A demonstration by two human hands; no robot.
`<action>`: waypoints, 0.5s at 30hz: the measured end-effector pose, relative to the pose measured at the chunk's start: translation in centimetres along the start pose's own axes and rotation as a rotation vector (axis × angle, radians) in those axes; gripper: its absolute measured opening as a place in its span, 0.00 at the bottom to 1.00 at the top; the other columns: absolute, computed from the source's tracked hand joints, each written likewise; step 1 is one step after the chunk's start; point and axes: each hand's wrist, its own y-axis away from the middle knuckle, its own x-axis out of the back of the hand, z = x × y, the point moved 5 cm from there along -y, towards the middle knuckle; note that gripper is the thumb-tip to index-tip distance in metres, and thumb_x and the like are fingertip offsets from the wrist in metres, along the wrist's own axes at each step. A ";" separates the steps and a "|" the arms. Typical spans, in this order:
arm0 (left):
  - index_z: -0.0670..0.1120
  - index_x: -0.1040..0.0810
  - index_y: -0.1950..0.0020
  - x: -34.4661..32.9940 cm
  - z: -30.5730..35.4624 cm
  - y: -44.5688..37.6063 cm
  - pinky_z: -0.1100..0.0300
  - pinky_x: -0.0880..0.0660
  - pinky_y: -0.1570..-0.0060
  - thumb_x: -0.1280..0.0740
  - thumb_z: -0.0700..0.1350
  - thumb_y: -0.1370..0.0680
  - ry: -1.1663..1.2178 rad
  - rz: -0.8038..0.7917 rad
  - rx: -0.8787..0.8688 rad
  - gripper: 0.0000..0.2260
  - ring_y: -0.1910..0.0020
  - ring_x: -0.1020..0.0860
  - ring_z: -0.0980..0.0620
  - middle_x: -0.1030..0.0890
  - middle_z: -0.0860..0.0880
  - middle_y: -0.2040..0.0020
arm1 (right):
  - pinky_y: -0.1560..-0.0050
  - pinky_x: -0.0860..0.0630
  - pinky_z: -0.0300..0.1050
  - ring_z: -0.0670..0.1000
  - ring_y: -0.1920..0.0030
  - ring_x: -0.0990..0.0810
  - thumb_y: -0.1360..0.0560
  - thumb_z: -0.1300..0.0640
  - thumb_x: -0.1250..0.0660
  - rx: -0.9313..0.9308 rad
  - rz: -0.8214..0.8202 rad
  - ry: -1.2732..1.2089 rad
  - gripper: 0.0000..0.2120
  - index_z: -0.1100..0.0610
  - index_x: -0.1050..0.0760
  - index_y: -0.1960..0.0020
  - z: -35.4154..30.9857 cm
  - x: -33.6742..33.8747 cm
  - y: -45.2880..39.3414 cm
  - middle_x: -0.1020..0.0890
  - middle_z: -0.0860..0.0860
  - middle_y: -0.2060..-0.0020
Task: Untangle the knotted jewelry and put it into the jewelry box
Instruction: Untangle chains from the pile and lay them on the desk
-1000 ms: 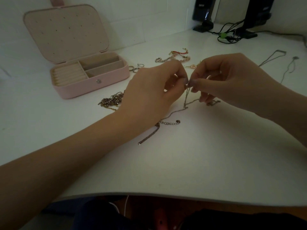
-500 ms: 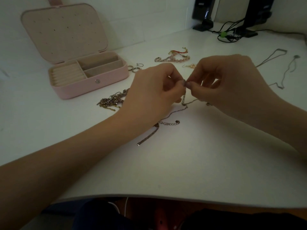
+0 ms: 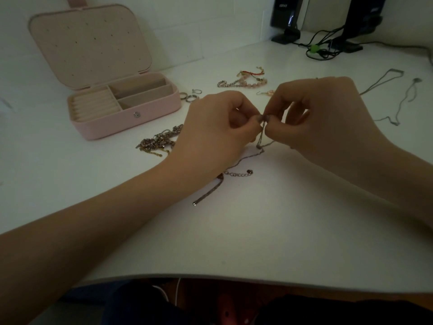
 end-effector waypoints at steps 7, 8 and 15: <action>0.47 0.17 0.54 0.4 0.5 0.2 0.61 0.22 0.57 0.29 0.43 0.26 -0.134 0.053 -0.138 0.02 0.63 0.19 0.59 0.17 0.55 0.62 | 0.64 0.22 0.39 0.42 0.66 0.19 0.29 0.58 0.30 -0.125 -0.022 -0.166 0.06 0.50 0.21 0.63 0.5 -0.3 0.0 0.20 0.35 0.66; 0.47 0.17 0.55 0.5 0.6 0.2 0.60 0.22 0.57 0.29 0.42 0.26 -0.153 0.058 -0.158 0.02 0.63 0.19 0.59 0.17 0.55 0.62 | 0.64 0.22 0.40 0.43 0.66 0.19 0.29 0.59 0.30 -0.131 -0.024 -0.181 0.06 0.50 0.22 0.63 0.6 -0.4 0.0 0.20 0.35 0.66; 0.47 0.17 0.58 0.7 0.7 0.2 0.61 0.23 0.58 0.29 0.42 0.28 -0.202 0.084 -0.174 0.01 0.64 0.20 0.58 0.18 0.54 0.64 | 0.63 0.25 0.34 0.41 0.65 0.22 0.26 0.57 0.31 -0.053 -0.009 -0.100 0.06 0.49 0.24 0.61 0.3 -0.6 0.1 0.24 0.31 0.70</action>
